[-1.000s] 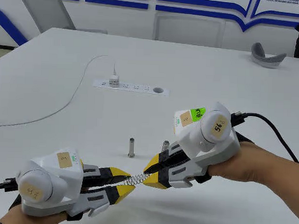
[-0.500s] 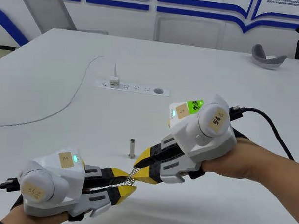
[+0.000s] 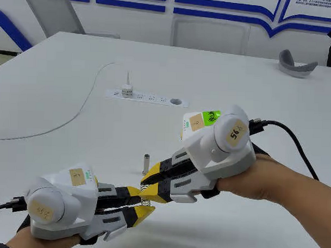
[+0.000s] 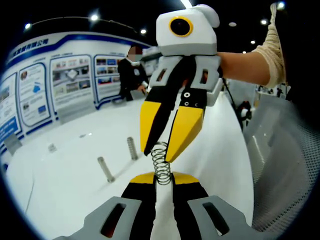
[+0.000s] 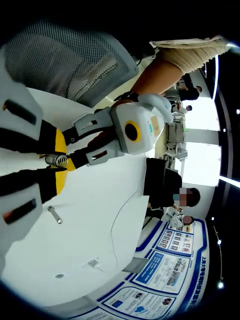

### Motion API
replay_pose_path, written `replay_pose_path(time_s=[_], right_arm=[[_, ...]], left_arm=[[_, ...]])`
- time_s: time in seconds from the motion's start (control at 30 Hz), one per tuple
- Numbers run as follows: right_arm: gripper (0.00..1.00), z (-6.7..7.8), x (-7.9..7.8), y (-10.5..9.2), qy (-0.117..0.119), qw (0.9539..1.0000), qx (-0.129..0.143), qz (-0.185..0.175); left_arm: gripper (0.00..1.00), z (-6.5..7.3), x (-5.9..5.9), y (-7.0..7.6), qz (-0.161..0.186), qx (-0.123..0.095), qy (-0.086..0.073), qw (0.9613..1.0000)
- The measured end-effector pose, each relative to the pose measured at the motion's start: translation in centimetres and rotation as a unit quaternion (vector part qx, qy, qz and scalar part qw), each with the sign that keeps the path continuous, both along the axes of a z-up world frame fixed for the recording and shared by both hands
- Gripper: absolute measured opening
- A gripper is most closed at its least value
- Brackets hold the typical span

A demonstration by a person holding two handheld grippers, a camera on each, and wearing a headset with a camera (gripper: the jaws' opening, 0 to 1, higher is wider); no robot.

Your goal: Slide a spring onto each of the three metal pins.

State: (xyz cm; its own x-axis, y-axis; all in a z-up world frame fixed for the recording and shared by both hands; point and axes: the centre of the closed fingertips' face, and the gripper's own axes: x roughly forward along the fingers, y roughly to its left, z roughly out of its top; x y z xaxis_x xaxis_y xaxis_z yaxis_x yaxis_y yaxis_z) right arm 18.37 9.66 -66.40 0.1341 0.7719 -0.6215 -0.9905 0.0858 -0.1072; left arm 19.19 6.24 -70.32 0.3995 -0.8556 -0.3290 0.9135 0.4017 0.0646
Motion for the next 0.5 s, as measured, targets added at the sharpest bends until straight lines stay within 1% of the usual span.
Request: replay_pose_path(time_s=[0.1, 0.27, 0.5], right_arm=[[0.11, -0.08, 0.02, -0.07, 0.001, 1.0000, -0.002, -0.001], [0.11, -0.37, 0.20, -0.23, 0.003, 1.0000, -0.007, -0.003], [0.11, -0.29, 0.52, -0.36, 0.002, 0.9999, -0.007, -0.007]], left_arm=[[0.12, -0.07, 0.03, 0.10, 0.003, -0.002, 0.001, 1.0000], [0.19, 0.04, 0.21, 0.30, 0.011, -0.011, 0.007, 0.9998], [0.27, 0.06, 0.60, 0.93, 0.026, -0.017, 0.014, 0.9994]])
